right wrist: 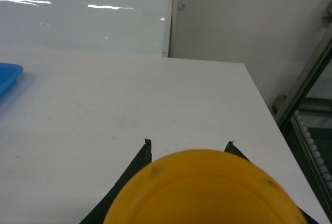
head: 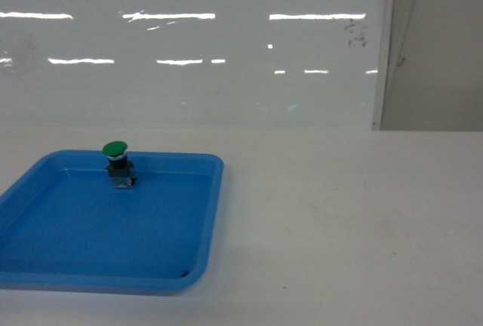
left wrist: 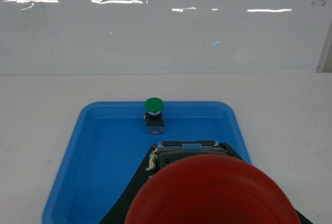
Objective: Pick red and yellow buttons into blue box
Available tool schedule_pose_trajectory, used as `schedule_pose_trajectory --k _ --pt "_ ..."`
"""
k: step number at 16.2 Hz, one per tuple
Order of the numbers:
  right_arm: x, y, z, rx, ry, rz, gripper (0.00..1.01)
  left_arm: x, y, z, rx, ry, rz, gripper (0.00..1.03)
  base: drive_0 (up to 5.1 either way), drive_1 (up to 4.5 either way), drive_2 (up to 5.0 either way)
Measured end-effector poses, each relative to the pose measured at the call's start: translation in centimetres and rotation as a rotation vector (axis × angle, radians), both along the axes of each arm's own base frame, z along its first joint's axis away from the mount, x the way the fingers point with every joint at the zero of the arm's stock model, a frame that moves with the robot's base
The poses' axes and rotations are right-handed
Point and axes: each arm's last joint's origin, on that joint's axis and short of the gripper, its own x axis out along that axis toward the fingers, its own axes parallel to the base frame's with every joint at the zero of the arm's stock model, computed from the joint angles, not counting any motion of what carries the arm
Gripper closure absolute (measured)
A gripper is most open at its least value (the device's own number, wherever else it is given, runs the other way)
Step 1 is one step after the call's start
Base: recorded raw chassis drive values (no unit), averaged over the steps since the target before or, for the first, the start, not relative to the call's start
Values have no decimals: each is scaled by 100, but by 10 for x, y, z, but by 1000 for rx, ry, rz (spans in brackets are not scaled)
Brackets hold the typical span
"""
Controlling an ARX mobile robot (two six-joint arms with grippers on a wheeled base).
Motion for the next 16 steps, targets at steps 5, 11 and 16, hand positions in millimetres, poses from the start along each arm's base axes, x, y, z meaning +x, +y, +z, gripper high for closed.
schedule_pose_trajectory --k 5,11,16 --pt "0 0 0 0 0 0 66 0 0 0 0 2 0 77 499 -242 -242" --pt "0 0 0 0 0 0 66 0 0 0 0 2 -2 77 477 -302 -175" --pt "0 0 0 0 0 0 66 0 0 0 0 1 -2 77 437 -424 -52"
